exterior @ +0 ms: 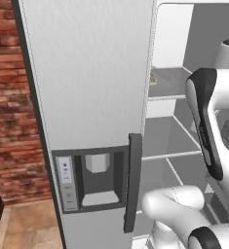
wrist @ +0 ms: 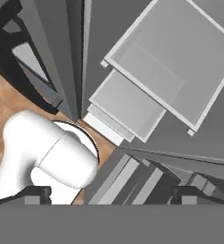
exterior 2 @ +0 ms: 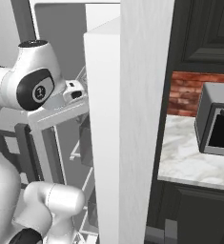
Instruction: Place two dumplings into each of the tupperware containers and then place the containers in the fridge.
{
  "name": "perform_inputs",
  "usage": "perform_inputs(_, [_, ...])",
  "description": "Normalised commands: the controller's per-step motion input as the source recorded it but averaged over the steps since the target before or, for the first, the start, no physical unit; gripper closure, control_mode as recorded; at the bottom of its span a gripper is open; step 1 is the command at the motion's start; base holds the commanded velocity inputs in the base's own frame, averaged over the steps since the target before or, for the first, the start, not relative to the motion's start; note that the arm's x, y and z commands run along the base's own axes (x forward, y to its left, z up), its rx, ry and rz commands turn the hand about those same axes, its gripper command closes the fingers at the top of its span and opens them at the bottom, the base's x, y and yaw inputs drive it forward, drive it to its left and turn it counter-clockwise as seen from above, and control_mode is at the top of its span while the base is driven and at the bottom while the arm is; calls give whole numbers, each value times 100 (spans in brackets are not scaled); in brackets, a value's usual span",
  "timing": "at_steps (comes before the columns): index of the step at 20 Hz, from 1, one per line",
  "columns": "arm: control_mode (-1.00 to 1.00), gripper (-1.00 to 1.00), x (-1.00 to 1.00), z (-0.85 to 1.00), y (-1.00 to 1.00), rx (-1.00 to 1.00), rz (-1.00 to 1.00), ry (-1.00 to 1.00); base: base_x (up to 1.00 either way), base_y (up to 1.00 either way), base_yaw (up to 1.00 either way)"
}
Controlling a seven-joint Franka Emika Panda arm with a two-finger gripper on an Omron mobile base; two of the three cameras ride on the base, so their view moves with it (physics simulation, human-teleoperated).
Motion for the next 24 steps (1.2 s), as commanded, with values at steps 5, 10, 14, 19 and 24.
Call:
perform_inputs(5, [-100, -100, -46, -45, 25, 7, -43, 3, 0, 0, 0])
perform_inputs(10, [-100, -100, -24, -49, 17, 10, -31, 5, 0, 0, 0])
perform_inputs(14, [-100, -100, -16, -34, 0, 16, -25, 4, 0, 0, 0])
perform_inputs(19, [-100, -100, 12, -10, 41, -1, -40, 0, 0, 0, 0])
perform_inputs(24, [-100, -100, 8, -2, -12, 0, -21, 0, 0, 0, 0])
